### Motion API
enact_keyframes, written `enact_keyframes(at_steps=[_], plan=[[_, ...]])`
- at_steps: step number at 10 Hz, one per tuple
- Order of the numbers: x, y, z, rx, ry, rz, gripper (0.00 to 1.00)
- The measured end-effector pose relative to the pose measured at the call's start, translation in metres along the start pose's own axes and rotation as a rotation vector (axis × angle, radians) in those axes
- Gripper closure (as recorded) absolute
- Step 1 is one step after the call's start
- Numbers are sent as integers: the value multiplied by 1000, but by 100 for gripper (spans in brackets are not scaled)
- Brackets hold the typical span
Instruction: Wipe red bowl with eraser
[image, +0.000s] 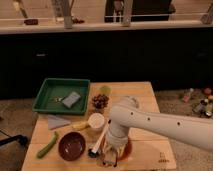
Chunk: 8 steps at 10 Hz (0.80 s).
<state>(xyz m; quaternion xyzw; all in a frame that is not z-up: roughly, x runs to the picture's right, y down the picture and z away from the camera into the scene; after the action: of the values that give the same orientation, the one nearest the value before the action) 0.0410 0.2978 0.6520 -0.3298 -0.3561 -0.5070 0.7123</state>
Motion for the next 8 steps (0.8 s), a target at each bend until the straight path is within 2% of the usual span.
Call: enact_keyframes(at_steps=[2,3,4,6,8], plan=[[0,22,9,-32,-42,38,100],[2,26,10,-38,-44,50,100],[10,34,9,-46,-30,86,100],[20,42,2,-45,0,109,100],[27,32,-2,-37,22,96,100]])
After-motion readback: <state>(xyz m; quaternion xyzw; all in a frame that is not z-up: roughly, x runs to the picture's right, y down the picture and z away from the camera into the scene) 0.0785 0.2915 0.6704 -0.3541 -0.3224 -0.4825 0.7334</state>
